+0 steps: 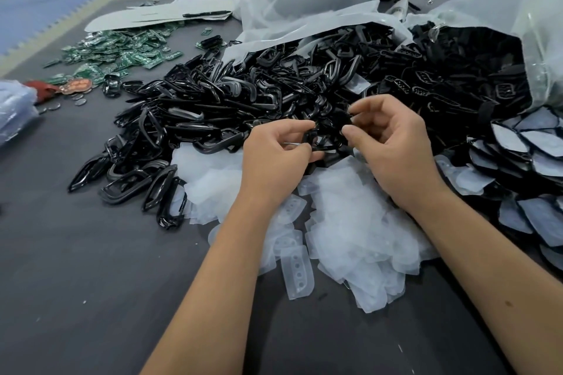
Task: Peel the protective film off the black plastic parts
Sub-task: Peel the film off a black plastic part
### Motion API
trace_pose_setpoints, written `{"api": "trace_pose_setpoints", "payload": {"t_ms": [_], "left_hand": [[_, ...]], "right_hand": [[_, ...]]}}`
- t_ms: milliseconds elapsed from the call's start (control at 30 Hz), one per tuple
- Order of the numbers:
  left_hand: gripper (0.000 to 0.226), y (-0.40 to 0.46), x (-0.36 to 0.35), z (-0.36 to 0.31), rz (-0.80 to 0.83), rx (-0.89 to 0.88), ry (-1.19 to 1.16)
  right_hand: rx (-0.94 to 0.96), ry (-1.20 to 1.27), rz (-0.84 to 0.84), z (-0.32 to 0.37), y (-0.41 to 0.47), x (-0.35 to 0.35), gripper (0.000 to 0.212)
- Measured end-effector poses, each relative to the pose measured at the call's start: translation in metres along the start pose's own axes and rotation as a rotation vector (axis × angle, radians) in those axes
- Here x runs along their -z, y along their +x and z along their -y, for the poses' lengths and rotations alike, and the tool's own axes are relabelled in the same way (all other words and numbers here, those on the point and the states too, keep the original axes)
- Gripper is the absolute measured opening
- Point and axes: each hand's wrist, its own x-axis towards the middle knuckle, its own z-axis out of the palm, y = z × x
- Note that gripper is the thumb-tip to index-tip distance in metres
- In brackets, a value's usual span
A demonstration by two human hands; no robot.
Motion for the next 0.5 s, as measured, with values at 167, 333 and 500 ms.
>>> {"api": "trace_pose_setpoints", "payload": {"t_ms": [167, 333, 500], "left_hand": [[0.041, 0.0005, 0.0013, 0.0018, 0.013, -0.003, -0.002], [0.042, 0.0001, 0.0015, 0.0017, 0.032, 0.004, -0.013], [0.037, 0.0003, 0.0011, 0.0026, 0.036, -0.015, 0.006]], "right_hand": [[0.031, -0.091, 0.032, 0.0048, -0.0022, -0.0038, 0.015], [0.013, -0.127, 0.004, 0.0063, -0.0034, -0.0049, 0.013], [-0.017, -0.146, -0.001, 0.0091, -0.0032, -0.005, 0.016]]}}
